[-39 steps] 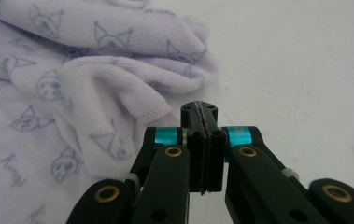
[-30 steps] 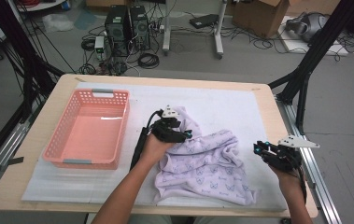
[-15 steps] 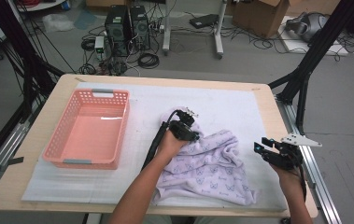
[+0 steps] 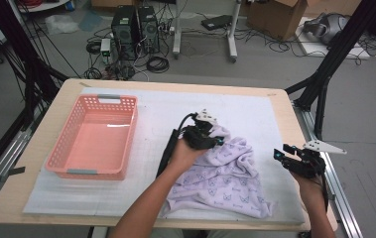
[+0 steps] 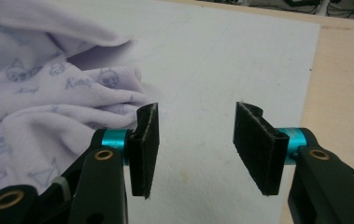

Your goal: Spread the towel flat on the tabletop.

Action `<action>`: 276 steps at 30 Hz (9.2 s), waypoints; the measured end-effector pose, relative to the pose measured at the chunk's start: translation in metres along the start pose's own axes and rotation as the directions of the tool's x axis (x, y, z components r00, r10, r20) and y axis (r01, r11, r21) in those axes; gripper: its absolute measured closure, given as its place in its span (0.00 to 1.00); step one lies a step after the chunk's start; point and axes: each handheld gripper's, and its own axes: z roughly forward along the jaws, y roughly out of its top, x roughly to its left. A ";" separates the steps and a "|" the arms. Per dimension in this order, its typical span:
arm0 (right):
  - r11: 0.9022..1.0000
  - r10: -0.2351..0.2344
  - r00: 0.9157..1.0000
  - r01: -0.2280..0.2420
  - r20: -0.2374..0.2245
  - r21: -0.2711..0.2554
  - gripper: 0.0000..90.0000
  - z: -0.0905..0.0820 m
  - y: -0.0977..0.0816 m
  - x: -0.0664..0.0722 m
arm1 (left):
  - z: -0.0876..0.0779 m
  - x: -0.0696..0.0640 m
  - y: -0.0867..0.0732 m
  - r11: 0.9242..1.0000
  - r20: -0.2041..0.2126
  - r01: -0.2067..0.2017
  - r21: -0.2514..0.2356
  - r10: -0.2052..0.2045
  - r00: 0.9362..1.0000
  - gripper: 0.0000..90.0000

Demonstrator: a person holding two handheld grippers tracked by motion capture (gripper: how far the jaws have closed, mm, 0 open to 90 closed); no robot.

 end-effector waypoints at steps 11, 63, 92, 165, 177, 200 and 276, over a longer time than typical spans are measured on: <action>0.992 -0.039 0.985 0.058 -0.166 0.110 0.57 0.076 0.046 0.034 | -0.058 0.024 -0.064 0.993 -0.132 0.089 -0.078 -0.099 0.986 0.88; 0.962 -0.147 0.959 0.195 -0.241 0.190 0.83 0.119 0.049 0.071 | -0.065 0.019 -0.090 0.997 -0.213 0.036 -0.062 -0.048 0.976 0.92; 0.935 -0.125 0.899 0.248 -0.419 0.254 0.97 0.146 0.038 0.139 | -0.072 0.022 -0.106 0.988 -0.195 0.077 -0.132 -0.102 0.975 0.91; 0.949 -0.073 0.993 0.097 -0.088 0.300 0.54 0.123 0.032 0.018 | -0.017 0.085 -0.044 0.982 -0.364 0.187 -0.008 -0.177 0.914 0.95; 0.994 -0.043 0.999 0.041 0.017 0.105 0.98 0.125 0.077 -0.020 | -0.040 0.116 -0.026 0.961 -0.483 0.219 -0.171 -0.275 0.831 0.96; 0.998 -0.051 0.998 0.050 0.037 0.038 0.69 0.090 0.073 -0.005 | 0.011 0.087 -0.048 0.987 -0.326 0.154 0.038 -0.133 0.936 0.41; 0.981 0.001 0.998 0.013 -0.071 0.194 0.60 0.072 0.000 0.030 | -0.050 0.074 -0.092 0.963 -0.317 0.218 -0.160 -0.259 0.912 0.55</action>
